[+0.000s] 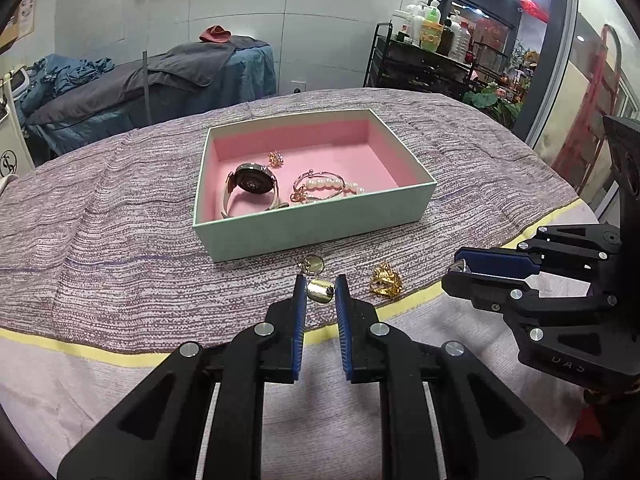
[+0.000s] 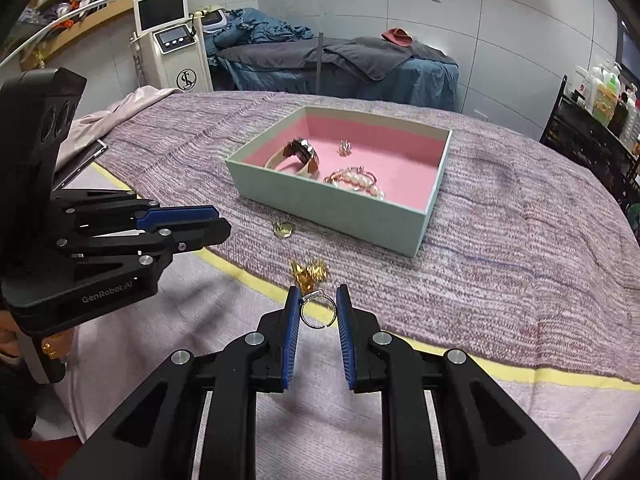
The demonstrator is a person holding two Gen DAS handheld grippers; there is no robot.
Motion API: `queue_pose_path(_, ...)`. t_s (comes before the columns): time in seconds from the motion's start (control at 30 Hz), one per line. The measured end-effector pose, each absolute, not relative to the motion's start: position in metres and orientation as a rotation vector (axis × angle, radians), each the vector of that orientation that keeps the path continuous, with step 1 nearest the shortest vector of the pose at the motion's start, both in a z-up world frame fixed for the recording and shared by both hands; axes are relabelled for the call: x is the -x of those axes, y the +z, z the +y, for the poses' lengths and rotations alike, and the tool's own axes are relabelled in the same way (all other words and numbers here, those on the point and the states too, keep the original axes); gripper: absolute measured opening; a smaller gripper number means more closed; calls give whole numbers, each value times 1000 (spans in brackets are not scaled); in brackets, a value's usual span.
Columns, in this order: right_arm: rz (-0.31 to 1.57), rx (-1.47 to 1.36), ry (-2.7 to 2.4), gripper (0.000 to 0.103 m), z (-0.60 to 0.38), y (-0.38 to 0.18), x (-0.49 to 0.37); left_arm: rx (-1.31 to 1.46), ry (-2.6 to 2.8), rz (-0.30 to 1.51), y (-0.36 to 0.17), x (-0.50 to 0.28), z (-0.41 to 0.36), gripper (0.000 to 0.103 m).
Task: Organize jewelry
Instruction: 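Carry the ring and gold charm into the box and open both tools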
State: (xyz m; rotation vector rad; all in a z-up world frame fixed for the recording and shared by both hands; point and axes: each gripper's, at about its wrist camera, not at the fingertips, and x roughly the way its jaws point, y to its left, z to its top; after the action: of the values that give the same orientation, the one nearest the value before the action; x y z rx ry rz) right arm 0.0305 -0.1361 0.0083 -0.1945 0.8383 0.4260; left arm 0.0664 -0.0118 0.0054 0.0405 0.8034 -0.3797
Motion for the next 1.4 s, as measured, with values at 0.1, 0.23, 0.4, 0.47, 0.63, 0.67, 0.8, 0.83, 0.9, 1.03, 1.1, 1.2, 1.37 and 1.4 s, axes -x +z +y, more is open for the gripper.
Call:
queue_pose_path(0.1, 828, 190, 428, 18, -135, 13, -40, -39, -376, 797, 11, -77, -11, 15)
queue_pose_path(0.23, 819, 187, 427, 18, -133, 19, -54, -13, -383, 814, 14, -95, -10, 15)
queue_pose_path(0.4, 812, 192, 427, 18, -128, 23, -77, -13, -373, 820, 20, -123, -11, 15)
queue_pose_path(0.47, 817, 197, 426, 18, -125, 23, -88, -10, -370, 820, 25, -136, -12, 15)
queue_pose_path(0.63, 815, 209, 427, 18, -119, 22, -114, 7, -371, 844, 33, -175, -17, 15)
queue_pose_path(0.67, 818, 212, 425, 18, -117, 21, -119, 11, -371, 855, 33, -184, -19, 15)
queue_pose_path(0.8, 840, 215, 418, 18, -113, 16, -138, 17, -375, 904, 28, -216, -27, 15)
queue_pose_path(0.83, 849, 216, 419, 18, -112, 13, -142, 22, -382, 917, 26, -222, -29, 15)
queue_pose_path(0.9, 857, 218, 418, 18, -111, 10, -148, 23, -385, 946, 20, -233, -34, 15)
queue_pose_path(1.03, 877, 226, 418, 18, -107, 2, -158, 33, -399, 1000, 7, -245, -41, 15)
queue_pose_path(1.1, 893, 215, 416, 18, -106, -1, -162, 22, -397, 1019, 1, -251, -45, 15)
queue_pose_path(1.2, 910, 213, 407, 18, -105, -7, -166, -21, -390, 1031, -4, -256, -52, 15)
queue_pose_path(1.37, 919, 212, 410, 18, -103, -12, -170, -54, -378, 1048, -9, -264, -60, 15)
queue_pose_path(1.4, 921, 211, 410, 18, -103, -13, -170, -53, -379, 1051, -10, -265, -60, 15)
